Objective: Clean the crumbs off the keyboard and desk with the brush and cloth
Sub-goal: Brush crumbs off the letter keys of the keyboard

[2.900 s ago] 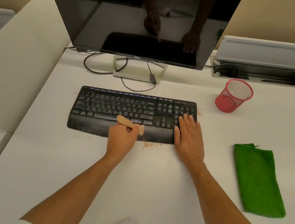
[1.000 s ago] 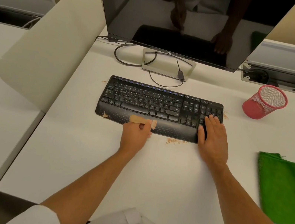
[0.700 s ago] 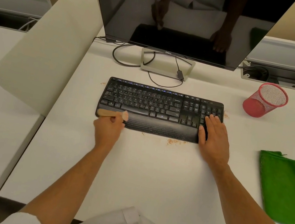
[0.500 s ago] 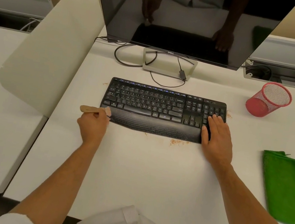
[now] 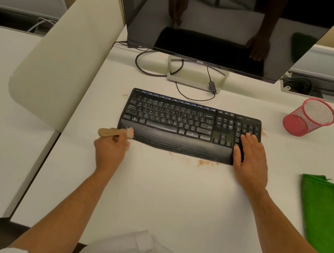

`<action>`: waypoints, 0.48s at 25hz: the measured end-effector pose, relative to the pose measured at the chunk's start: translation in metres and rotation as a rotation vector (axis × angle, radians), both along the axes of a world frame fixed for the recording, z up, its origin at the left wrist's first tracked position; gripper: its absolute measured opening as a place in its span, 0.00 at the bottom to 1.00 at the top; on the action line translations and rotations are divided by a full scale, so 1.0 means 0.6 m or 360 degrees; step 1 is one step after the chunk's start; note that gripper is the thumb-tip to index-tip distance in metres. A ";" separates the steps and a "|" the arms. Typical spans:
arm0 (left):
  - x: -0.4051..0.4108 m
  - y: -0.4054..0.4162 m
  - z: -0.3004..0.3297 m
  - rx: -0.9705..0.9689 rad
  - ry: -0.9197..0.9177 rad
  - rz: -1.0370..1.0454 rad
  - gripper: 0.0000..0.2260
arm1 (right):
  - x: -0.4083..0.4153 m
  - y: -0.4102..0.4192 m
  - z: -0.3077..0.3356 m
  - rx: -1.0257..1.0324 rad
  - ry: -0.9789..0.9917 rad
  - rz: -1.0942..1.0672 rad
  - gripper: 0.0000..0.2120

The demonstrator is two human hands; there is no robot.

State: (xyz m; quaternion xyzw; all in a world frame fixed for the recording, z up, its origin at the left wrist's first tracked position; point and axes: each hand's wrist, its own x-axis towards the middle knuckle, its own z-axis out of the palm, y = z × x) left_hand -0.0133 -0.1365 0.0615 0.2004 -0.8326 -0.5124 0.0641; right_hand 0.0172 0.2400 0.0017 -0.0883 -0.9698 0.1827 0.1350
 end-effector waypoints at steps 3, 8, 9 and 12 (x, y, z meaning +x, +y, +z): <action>-0.018 -0.038 0.010 -0.0121 0.0041 0.0102 0.10 | 0.000 0.001 -0.001 0.0004 0.0002 -0.0005 0.25; -0.043 -0.046 0.017 -0.0069 0.0236 -0.0165 0.05 | -0.002 0.000 -0.004 -0.0013 0.0032 0.0001 0.25; -0.051 -0.051 0.016 -0.0123 0.0283 -0.0202 0.06 | -0.002 0.000 -0.004 -0.0014 0.0032 0.0001 0.26; -0.076 -0.076 0.004 -0.0415 0.0429 -0.0424 0.08 | -0.002 0.001 -0.003 -0.0010 0.0024 -0.0002 0.26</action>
